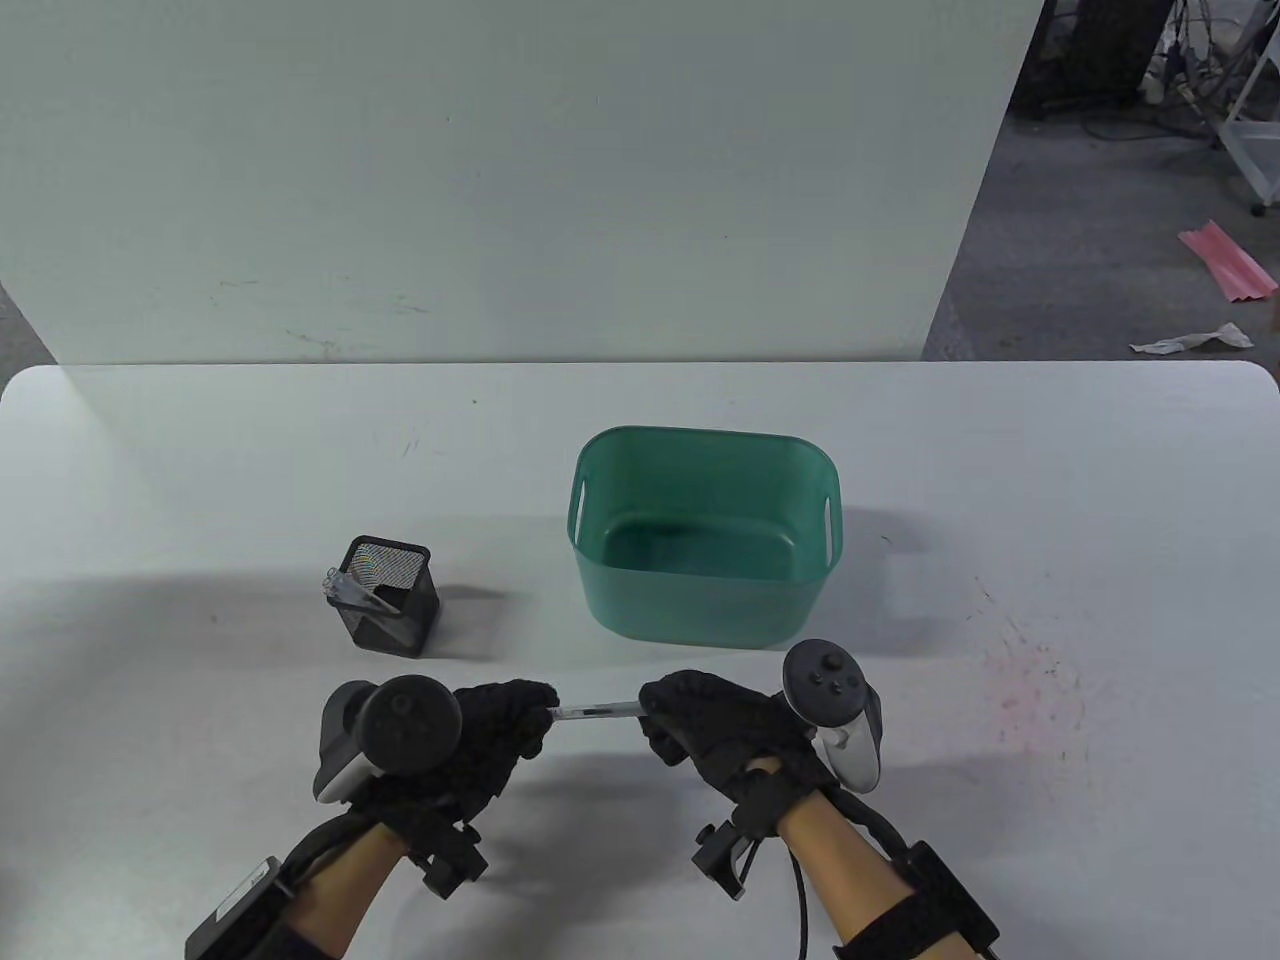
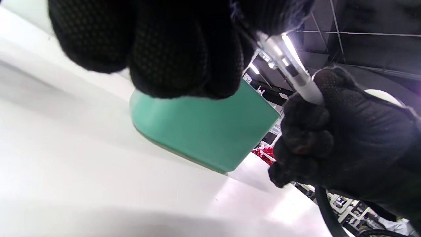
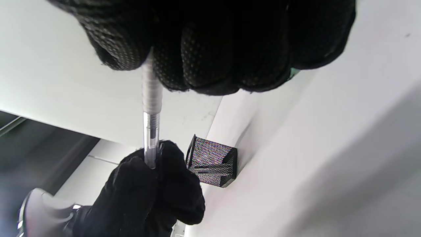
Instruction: Disassemble pens into components
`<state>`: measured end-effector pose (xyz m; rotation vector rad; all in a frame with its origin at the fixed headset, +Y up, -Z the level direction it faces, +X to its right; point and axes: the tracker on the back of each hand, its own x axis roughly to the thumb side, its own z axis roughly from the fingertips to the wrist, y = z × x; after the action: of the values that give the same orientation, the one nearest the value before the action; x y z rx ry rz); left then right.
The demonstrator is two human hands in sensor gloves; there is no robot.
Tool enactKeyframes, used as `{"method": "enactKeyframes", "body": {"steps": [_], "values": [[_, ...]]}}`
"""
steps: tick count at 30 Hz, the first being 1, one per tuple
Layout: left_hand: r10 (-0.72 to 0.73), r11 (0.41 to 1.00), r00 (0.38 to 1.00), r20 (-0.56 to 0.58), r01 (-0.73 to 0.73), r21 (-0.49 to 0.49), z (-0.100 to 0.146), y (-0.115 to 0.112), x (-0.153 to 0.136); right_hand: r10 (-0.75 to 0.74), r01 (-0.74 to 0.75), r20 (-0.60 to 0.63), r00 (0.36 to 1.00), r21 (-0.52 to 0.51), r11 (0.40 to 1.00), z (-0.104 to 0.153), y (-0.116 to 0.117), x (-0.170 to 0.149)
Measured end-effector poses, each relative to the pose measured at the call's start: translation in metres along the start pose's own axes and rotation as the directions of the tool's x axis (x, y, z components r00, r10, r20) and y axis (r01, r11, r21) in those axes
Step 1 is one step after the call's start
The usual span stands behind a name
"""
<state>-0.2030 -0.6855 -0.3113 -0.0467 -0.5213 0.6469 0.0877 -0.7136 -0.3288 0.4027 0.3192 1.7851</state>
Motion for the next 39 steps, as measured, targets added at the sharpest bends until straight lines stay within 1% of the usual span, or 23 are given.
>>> {"method": "enactKeyframes", "body": {"steps": [1,2,3,4,5,8,11,15,17,19,23,24,26,27,30,32,36,37,39], "values": [[0.018,1.0,1.0,-0.008,-0.018,-0.007,0.0,0.0,-0.002,0.008,-0.008,0.003,1.0,0.012,1.0,0.0,0.0,0.001],[0.041,0.999,0.999,-0.017,-0.041,0.009,0.0,0.001,-0.004,0.021,-0.021,0.0,1.0,0.018,1.0,0.001,-0.001,0.001],[0.045,0.999,0.999,-0.026,-0.044,0.028,0.0,0.001,-0.004,0.021,-0.021,-0.006,1.0,0.025,0.999,0.001,-0.001,0.0],[0.036,0.999,0.999,-0.032,-0.035,0.027,0.0,0.002,-0.005,0.001,-0.001,-0.021,1.0,0.033,0.999,0.002,0.0,-0.002],[0.034,0.999,0.999,-0.034,-0.032,0.035,0.0,0.003,-0.006,-0.002,0.003,-0.05,0.999,0.021,1.0,0.004,0.0,-0.004],[0.023,0.998,0.999,-0.038,-0.02,0.053,0.002,0.003,-0.005,0.028,-0.03,-0.076,0.997,-0.016,0.999,0.006,-0.001,-0.009],[0.005,0.999,1.0,-0.03,-0.004,0.046,0.002,0.001,-0.004,0.055,-0.053,-0.082,0.995,0.022,0.998,0.006,-0.003,-0.01],[0.001,0.999,1.0,-0.023,-0.001,0.033,0.001,-0.001,-0.002,0.006,-0.008,-0.072,0.997,-0.027,1.0,0.006,-0.005,-0.009],[0.009,1.0,0.999,-0.034,-0.008,0.021,0.0,-0.001,-0.005,-0.012,0.012,-0.046,0.999,0.0,1.0,0.005,-0.006,-0.008],[0.026,0.999,0.999,-0.047,-0.025,0.019,-0.001,-0.001,-0.007,-0.006,0.005,-0.036,0.999,-0.003,1.0,0.005,-0.005,-0.007],[0.02,0.999,0.997,-0.073,-0.018,0.032,0.0,-0.001,-0.01,0.074,-0.071,-0.074,0.995,0.041,0.997,0.006,-0.003,-0.01],[0.017,0.999,0.997,-0.076,-0.014,0.037,0.001,-0.001,-0.01,0.09,-0.088,-0.072,0.993,0.031,0.996,0.005,-0.003,-0.01],[0.01,0.999,0.997,-0.081,-0.006,0.043,0.001,-0.001,-0.01,0.085,-0.082,-0.067,0.994,0.05,0.995,0.005,-0.003,-0.01],[0.008,0.999,0.997,-0.08,-0.005,0.04,0.001,-0.001,-0.01,0.075,-0.072,-0.071,0.995,0.047,0.996,0.005,-0.003,-0.01],[0.022,1.0,0.997,-0.08,-0.02,0.022,0.0,-0.003,-0.009,0.048,-0.051,-0.075,0.996,-0.047,0.998,0.006,-0.003,-0.008],[0.02,1.0,0.996,-0.085,-0.019,0.015,-0.001,-0.003,-0.009,0.046,-0.047,-0.053,0.998,-0.026,0.999,0.005,-0.003,-0.008],[0.044,0.999,0.995,-0.094,-0.041,0.025,-0.001,-0.002,-0.011,0.07,-0.071,-0.039,0.997,-0.034,0.997,0.005,-0.003,-0.005],[0.041,0.999,0.994,-0.099,-0.038,0.033,-0.001,-0.002,-0.011,0.091,-0.093,-0.06,0.994,-0.023,0.995,0.005,-0.003,-0.005],[0.026,0.999,0.995,-0.1,-0.024,0.024,-0.002,-0.001,-0.012,0.117,-0.113,-0.099,0.988,0.043,0.993,0.004,-0.004,-0.01]]}}
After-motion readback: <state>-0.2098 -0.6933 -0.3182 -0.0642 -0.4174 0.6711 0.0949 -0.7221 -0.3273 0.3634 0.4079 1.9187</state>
